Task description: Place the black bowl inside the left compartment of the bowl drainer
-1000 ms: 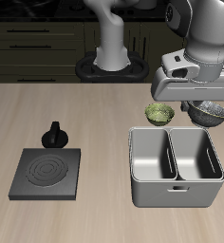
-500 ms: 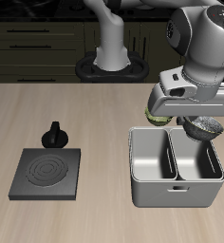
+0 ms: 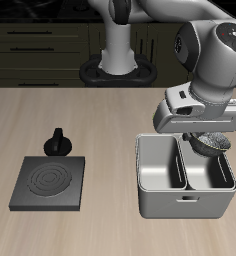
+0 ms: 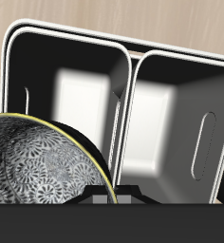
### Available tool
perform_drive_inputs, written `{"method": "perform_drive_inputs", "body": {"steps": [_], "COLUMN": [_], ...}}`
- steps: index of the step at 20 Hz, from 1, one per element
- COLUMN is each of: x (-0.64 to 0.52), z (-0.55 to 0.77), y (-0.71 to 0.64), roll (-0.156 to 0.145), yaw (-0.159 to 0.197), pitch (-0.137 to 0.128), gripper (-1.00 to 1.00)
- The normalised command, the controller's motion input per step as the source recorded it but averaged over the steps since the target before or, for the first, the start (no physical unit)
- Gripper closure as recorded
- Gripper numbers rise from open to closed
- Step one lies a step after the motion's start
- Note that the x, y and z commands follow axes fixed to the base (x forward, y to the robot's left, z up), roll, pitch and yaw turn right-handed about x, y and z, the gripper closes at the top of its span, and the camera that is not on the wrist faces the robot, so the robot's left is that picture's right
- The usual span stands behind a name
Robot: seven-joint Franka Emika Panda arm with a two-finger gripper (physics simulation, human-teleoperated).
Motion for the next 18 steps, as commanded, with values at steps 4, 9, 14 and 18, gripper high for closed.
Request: {"method": "perform_drive_inputs", "body": {"steps": [4, 9, 14, 18], "x": [-0.16, -0.17, -0.22, -0.27], "z": [-0.11, -0.05, 0.03, 0.09], "y": [-0.03, 0.03, 0.01, 0.0], "roll": [0.011, 0.055, 0.051, 0.053], "yaw": [0.021, 0.015, 0.018, -0.021], "pitch": [-0.004, 0.006, -0.018, -0.009], "gripper": [-1.0, -1.0, -1.0, -1.0]}}
